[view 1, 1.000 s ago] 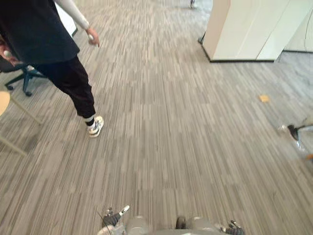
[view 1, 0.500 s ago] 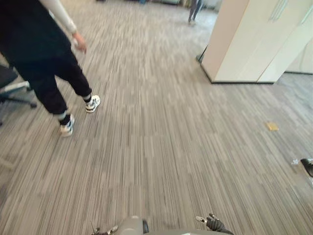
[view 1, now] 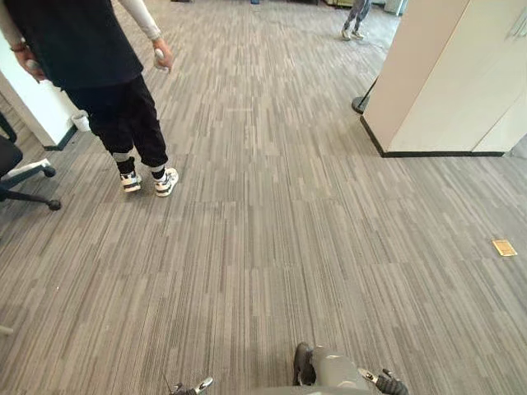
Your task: Organize washtable
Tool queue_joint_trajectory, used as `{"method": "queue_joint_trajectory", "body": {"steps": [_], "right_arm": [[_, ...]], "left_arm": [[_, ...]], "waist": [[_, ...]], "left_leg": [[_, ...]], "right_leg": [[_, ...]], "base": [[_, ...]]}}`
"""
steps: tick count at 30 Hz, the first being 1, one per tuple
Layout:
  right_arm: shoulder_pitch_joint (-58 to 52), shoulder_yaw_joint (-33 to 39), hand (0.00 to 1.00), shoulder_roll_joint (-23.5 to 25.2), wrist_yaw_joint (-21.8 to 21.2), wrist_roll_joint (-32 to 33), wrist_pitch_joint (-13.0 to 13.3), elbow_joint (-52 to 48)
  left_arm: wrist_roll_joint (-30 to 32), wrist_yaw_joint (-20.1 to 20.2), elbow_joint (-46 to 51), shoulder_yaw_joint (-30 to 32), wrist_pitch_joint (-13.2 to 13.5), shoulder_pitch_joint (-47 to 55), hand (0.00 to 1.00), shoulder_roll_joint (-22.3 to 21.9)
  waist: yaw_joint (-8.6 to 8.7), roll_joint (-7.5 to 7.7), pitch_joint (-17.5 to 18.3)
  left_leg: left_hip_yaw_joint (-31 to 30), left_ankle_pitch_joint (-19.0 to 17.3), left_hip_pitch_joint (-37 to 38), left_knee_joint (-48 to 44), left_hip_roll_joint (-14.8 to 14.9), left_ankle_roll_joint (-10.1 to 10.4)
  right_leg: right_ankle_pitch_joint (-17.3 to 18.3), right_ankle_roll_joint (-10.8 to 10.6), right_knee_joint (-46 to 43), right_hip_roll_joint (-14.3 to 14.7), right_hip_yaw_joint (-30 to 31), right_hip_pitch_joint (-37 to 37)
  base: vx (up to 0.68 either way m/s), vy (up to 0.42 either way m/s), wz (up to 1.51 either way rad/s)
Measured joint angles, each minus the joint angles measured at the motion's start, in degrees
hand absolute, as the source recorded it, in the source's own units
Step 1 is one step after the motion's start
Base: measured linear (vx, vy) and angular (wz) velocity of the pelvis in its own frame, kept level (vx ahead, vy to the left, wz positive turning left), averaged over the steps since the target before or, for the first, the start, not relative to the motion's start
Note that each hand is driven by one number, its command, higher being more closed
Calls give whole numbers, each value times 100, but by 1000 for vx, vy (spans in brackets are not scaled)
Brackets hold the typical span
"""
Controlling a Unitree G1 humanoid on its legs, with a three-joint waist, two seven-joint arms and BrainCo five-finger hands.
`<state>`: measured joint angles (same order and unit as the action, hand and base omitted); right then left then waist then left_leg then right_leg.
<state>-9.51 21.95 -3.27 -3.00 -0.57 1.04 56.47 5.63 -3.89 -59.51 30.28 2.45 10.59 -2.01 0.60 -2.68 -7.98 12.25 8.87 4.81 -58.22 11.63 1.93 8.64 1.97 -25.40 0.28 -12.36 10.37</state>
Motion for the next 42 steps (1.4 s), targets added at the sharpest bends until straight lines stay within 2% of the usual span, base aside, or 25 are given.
{"method": "queue_joint_trajectory", "body": {"steps": [1,2,3,5,6,7,8,9,10,11,13,14,15,16,17,19,21,22,23,24,26,28,29,35,42], "right_arm": [[8,-20,0,-8,12,-2,3,-3],[17,-18,0,-8,26,-2,7,19],[112,-17,0,-27,38,-22,-5,257],[218,-136,0,-67,31,-23,-34,560],[274,-187,0,-68,33,-26,-31,612],[285,-222,0,-52,33,-23,-18,638],[278,-249,0,-55,32,-22,3,630],[275,-297,0,-158,14,-12,17,651],[251,-455,0,-61,30,-4,32,724],[249,-499,0,34,-20,-7,48,776],[259,-492,0,22,-84,-16,71,834],[249,-488,0,31,-101,-10,96,865],[246,-486,0,42,-108,-7,101,884],[233,-483,0,40,-114,3,120,901],[217,-493,0,21,-115,17,147,892],[216,-558,0,-26,-117,26,158,897],[227,-626,0,-51,-122,50,165,908],[225,-628,0,-45,-119,52,161,925],[205,-623,0,2,-108,55,149,984],[175,-600,0,49,-104,75,134,1016],[109,-606,0,-15,-106,76,119,1077],[79,-619,0,-58,-117,80,104,1100],[-33,-879,0,-110,-104,113,86,1175],[-35,-880,0,-110,-101,112,88,1175],[89,-837,0,-103,56,98,106,1169]], "left_arm": [[-10,3,23,29,-20,19,0,-6],[-23,16,51,30,-30,19,0,-1],[-59,8,49,25,-39,14,0,61],[-58,-2,44,-93,-49,50,0,131],[-60,-9,39,-103,-47,84,0,142],[-62,-16,26,-147,-60,88,0,190],[-62,-16,14,-272,-62,142,0,235],[-66,-7,-106,-419,-55,211,0,270],[-109,-27,-259,-504,-70,124,0,419],[-113,-28,-257,-565,-21,17,0,528],[-111,-5,-317,-588,-4,-102,0,579],[-113,-1,-357,-594,-4,-78,0,586],[-116,-2,-360,-613,-7,-49,0,604],[-129,-2,-364,-672,-13,-39,0,635],[-161,-2,-366,-765,-13,-32,0,665],[-172,0,-362,-773,0,-37,0,665],[-244,6,-357,-770,24,-58,0,651],[-249,2,-365,-765,23,-32,0,646],[-266,-1,-413,-750,23,4,0,660],[-271,-1,-442,-708,15,18,0,690],[-273,-1,-464,-702,17,91,0,635],[-271,3,-470,-694,24,184,0,571],[-263,10,-678,-996,29,182,0,717],[-266,9,-679,-998,31,182,0,718],[-287,-54,-674,-1086,110,159,0,749]], "waist": [[-11,-29,-21],[-14,-21,-27],[-70,85,-65],[-224,236,-104],[-278,276,-115],[-301,337,-109],[-322,331,-86],[-354,179,-22],[-250,398,37],[-147,559,96],[-172,575,99],[-190,589,91],[-190,613,86],[-153,619,86],[-145,588,105],[-147,542,144],[-126,545,165],[-132,564,177],[-134,656,247],[-127,707,329],[-132,556,523],[-142,521,665],[-141,572,740],[-141,586,731],[-134,628,741]], "left_leg": [[159,-128,-376,-772,325,-197],[238,-506,-673,-1209,465,-373],[227,-1269,-1300,-1618,495,-319],[286,-1912,-1829,-1042,325,-217],[322,-2073,-1979,-676,299,-196],[383,-2142,-2187,425,233,-169],[314,-2054,-2234,1588,140,-113],[46,-1496,-2313,2555,79,-195],[13,-1585,-2269,2592,-186,-223],[-19,-1707,-2260,2670,-403,-296],[57,-1987,-2042,2632,-518,-411],[151,-2151,-1687,2798,-647,-474],[215,-2214,-1467,2953,-719,-459],[237,-2224,-1057,3268,-852,-463],[246,-2217,-825,3521,-905,-455],[260,-2164,-465,3945,-962,-412],[263,-2106,-341,4101,-1002,-468],[261,-2110,-290,4137,-1026,-460],[221,-2126,-192,4226,-1125,-433],[134,-2163,-120,4281,-1208,-370],[22,-2112,27,4469,-1129,-276],[-22,-2056,223,4796,-1072,-190],[-115,-1699,696,5754,-1388,-330],[-103,-1698,641,5775,-1388,-331],[62,-1530,49,5922,-1405,-341]], "right_leg": [[175,57,169,83,81,-339],[269,51,247,88,132,-548],[368,-24,526,15,339,-1110],[359,-58,847,-198,665,-1705],[365,-69,858,-286,725,-1812],[430,-250,854,-454,791,-1950],[573,-482,829,-528,836,-2058],[863,-774,781,-513,987,-2166],[949,-824,696,-769,1094,-2150],[772,-689,532,-878,1116,-2067],[403,-830,-11,-993,1257,-1958],[91,-823,-765,-1101,1412,-1763],[-12,-817,-1205,-1166,1474,-1613],[100,-763,-1870,-1255,1390,-1346],[312,-721,-1944,-1277,1160,-1202],[569,-687,-1366,-1233,639,-957],[477,-630,-143,-1038,521,-695],[335,-609,141,-1013,520,-697],[-203,-582,694,-1002,504,-745],[-502,-715,997,-1003,468,-811],[-633,-663,1347,-881,411,-1004],[-725,-628,1826,-754,284,-1293],[-975,-812,2643,-829,154,-1723],[-979,-819,2648,-828,161,-1697],[-1213,-805,2820,-814,310,-1007]], "base": [[572,40,-46],[868,108,-37],[714,113,-44],[675,172,-74],[585,246,-96],[538,292,-89],[642,370,-103],[552,351,-55],[613,393,4],[388,263,42],[470,345,14],[479,367,-13],[344,242,-12],[268,187,-3],[281,175,1],[211,87,9],[185,20,18],[197,-6,17],[297,-75,26],[318,-91,27],[264,-60,16],[237,-46,5],[92,-23,1],[0,0,-1],[-7,-7,-11]]}}
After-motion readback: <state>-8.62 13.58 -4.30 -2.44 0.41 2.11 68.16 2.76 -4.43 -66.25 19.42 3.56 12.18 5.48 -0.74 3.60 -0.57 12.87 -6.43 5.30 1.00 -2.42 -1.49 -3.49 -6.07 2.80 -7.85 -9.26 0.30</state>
